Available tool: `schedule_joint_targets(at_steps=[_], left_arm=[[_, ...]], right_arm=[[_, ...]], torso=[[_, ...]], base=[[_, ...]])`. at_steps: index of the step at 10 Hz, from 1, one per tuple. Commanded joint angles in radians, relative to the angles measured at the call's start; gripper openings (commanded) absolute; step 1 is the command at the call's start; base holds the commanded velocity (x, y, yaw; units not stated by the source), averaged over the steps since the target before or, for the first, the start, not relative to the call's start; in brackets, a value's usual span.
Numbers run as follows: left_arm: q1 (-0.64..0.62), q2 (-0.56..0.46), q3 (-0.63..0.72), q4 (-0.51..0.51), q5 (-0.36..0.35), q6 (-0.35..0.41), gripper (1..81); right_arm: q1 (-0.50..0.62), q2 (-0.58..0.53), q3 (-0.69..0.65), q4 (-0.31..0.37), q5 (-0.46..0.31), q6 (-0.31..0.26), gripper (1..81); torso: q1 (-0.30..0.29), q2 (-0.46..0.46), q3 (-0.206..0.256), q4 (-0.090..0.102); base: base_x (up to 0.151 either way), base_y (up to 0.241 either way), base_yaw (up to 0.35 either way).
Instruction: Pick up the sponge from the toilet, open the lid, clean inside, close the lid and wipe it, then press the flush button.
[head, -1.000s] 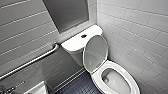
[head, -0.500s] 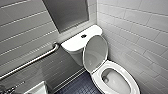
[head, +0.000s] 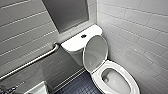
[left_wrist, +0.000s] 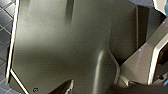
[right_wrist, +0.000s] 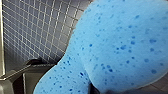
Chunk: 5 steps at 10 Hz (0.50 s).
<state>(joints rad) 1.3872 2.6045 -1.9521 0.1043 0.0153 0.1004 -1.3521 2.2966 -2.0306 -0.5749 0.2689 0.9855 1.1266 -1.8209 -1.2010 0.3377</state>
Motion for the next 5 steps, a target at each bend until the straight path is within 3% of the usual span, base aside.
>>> schedule_joint_targets(at_steps=[1, 3, 4, 5], left_arm=[[-0.052, -0.095, 0.107, -0.034, 0.086, -0.001, 81.1], [-0.098, -0.119, 0.160, -0.049, 0.086, -0.001, 81.1], [-0.122, -0.121, 0.168, -0.063, 0.086, -0.002, 81.1], [-0.147, -0.119, 0.174, -0.081, 0.092, -0.002, 81.1]], right_arm=[[-0.154, 0.097, -0.170, -0.020, 0.159, -0.005, 1.0], [-0.187, 0.117, -0.213, -0.028, 0.208, -0.002, 1.0], [-0.195, 0.122, -0.224, -0.028, 0.210, -0.002, 1.0], [-0.203, 0.126, -0.229, -0.031, 0.210, -0.002, 1.0]], torso=[[-0.063, 0.098, 0.000, 0.000], [-0.106, 0.166, 0.000, 0.000], [-0.129, 0.202, 0.071, 0.000], [-0.148, 0.232, 0.099, 0.000]], base=[[0.000, 0.000, 0.000], [0.000, 0.000, 0.000], [0.000, 0.000, 0.000], [0.000, 0.000, 0.000]])
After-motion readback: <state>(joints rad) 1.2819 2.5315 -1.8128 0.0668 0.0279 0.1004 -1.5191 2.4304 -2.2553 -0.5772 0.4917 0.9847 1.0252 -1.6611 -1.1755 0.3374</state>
